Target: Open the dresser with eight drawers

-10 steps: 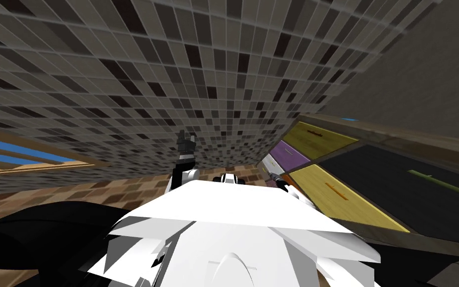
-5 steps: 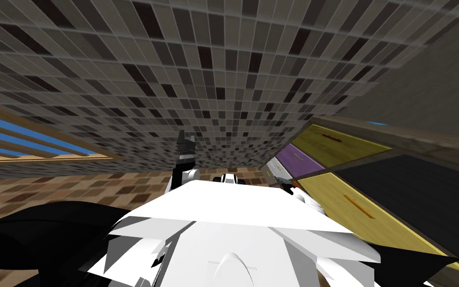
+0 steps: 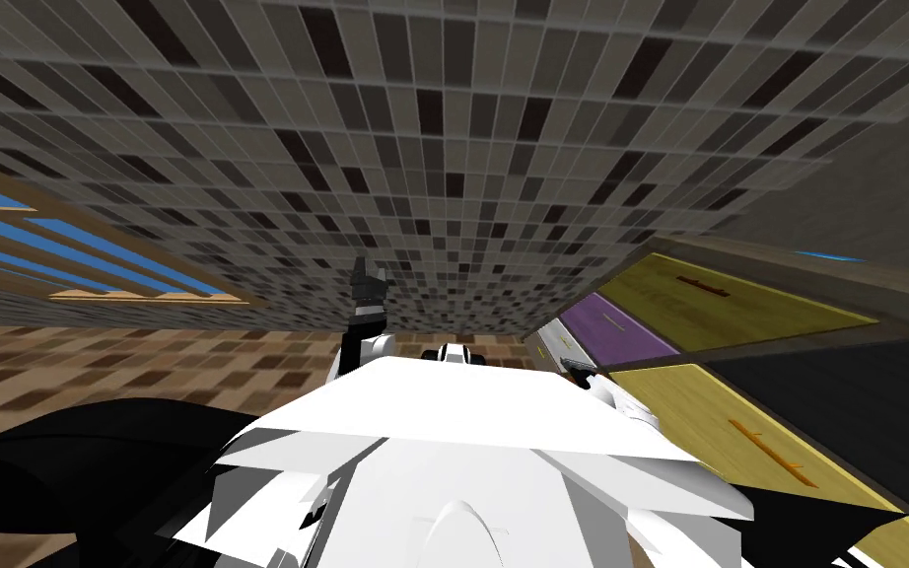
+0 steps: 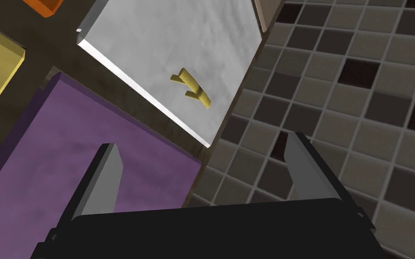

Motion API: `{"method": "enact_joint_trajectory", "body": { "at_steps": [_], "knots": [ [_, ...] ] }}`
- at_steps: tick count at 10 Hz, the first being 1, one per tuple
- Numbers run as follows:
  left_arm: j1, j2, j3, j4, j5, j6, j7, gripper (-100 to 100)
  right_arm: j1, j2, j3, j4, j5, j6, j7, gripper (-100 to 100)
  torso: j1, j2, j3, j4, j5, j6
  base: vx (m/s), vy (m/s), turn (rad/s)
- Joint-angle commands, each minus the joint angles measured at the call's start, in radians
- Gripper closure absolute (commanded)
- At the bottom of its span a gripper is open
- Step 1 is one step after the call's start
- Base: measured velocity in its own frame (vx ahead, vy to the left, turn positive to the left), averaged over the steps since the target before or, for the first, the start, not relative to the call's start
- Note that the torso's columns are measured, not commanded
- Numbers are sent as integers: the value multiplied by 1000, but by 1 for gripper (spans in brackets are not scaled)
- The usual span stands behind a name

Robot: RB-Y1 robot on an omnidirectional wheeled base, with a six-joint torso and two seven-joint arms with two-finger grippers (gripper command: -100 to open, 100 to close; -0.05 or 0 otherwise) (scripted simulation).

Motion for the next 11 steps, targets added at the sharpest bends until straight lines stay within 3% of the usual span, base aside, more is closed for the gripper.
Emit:
{"method": "enact_joint_trajectory", "body": {
  "at_steps": [1,8,10,11],
  "knots": [
    [0,0,0,0,0,0,0,0,-21,-36,11,70,13,42,21,-100,2,-2,-1,0,0,-1,47,64,115],
    [0,0,0,0,0,0,0,0,-59,-118,27,246,57,139,67,-100,1,-1,0,0,0,-1,35,43,123],
    [0,0,0,0,0,0,0,0,-80,-164,36,329,82,195,94,-100,0,0,0,0,0,-1,51,59,212],
    [0,0,0,0,0,0,0,0,-80,-164,36,338,82,195,94,-100,1,-1,-1,0,0,-1,57,44,74]
  ]
}}
